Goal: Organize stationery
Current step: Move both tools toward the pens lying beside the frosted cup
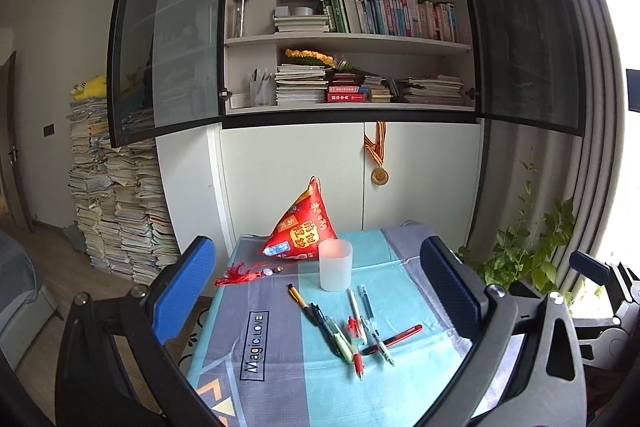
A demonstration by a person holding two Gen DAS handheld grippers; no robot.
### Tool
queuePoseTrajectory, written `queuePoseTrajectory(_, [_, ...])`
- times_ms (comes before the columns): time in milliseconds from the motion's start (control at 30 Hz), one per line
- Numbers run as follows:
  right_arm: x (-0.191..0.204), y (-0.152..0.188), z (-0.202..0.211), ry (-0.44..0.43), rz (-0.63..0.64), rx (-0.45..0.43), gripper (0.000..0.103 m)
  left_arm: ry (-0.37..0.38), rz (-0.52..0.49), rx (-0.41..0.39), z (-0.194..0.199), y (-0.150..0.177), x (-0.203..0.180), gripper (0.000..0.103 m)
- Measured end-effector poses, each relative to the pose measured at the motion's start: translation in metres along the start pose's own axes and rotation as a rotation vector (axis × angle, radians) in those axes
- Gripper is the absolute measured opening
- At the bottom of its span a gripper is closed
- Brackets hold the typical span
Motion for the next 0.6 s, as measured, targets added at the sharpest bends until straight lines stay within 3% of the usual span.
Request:
queuePoseTrajectory(300, [0.004, -0.011, -0.008, 0.040, 0.018, -0.027, 0.099, 0.023, 0.000, 0.015, -0.021, 0.012, -0.003, 0.102])
queuePoseTrajectory(600, [-0.002, -0.008, -0.031, 0.048, 0.003, 0.011, 0.099, 0.032, 0.032, 0.099, -0.049, 0.028, 0.003, 0.102])
Point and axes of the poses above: each gripper's, at about its wrist camera, not at the fingertips, and z roughly against the way its jaws point, x to its left, y to its underside, the point moved 9 cm from there along -z, roughly the way its jaws point, and after that the axes turned 12 degrees about -z, right-handed, at the moved point
